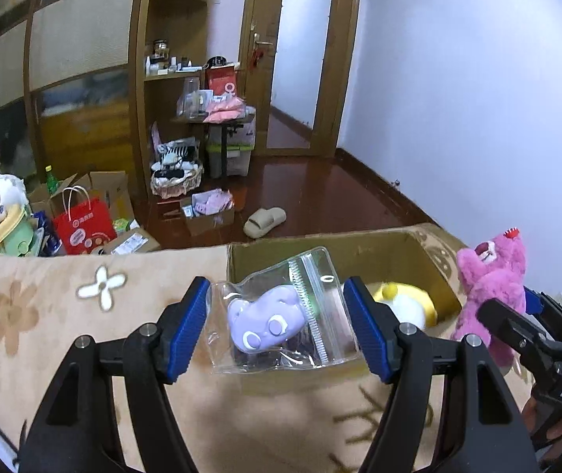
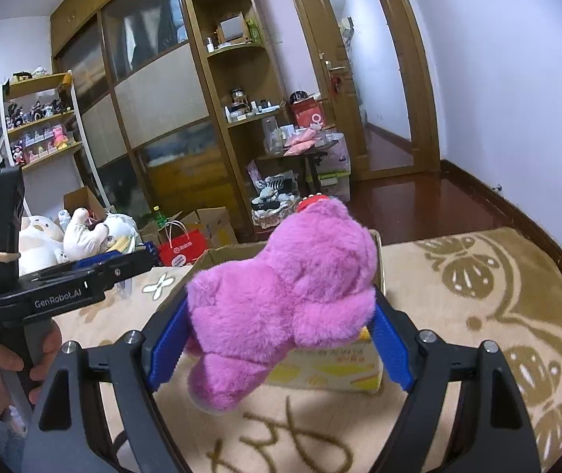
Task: Organize soft objects
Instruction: 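Lift the clear bag and pink bear over the box with both tools, then open both tools to drop the clear bag and pink bear into the box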
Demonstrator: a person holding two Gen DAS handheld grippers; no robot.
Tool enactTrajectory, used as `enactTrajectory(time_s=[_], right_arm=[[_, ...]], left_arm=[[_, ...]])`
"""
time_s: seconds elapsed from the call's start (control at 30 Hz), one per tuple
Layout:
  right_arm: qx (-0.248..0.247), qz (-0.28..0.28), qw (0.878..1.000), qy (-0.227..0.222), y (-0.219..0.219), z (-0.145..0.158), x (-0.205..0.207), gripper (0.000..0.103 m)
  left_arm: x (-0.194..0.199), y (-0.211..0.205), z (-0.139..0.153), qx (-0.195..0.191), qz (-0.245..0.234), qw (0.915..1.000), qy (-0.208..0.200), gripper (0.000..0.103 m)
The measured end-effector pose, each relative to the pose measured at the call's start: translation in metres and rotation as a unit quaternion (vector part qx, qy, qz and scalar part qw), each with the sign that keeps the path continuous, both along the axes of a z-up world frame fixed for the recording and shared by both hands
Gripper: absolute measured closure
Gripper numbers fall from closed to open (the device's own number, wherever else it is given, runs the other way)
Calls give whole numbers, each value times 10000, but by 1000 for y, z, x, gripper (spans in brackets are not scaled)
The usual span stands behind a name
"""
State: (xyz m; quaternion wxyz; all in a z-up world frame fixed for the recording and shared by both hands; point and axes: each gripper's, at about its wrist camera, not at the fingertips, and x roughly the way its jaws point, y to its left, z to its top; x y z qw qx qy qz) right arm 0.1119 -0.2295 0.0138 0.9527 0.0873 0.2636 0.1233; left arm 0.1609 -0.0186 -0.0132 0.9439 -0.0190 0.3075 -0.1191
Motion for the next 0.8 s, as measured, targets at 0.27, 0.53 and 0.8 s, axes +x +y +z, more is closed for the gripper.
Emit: enactTrajectory(time_s=[0.27, 0.53, 0.8], right_arm=[[204, -90, 9997, -120, -14, -8, 36, 15], [449, -25, 9988, 214, -16, -30, 73, 13], [672, -41, 9962, 556, -22, -46, 83, 12]], left_arm=[[35, -8, -21, 136, 43, 9999, 85, 34], [56, -27, -49, 400, -154, 9987, 293, 32], [55, -28, -54, 503, -6, 9985, 210, 9]])
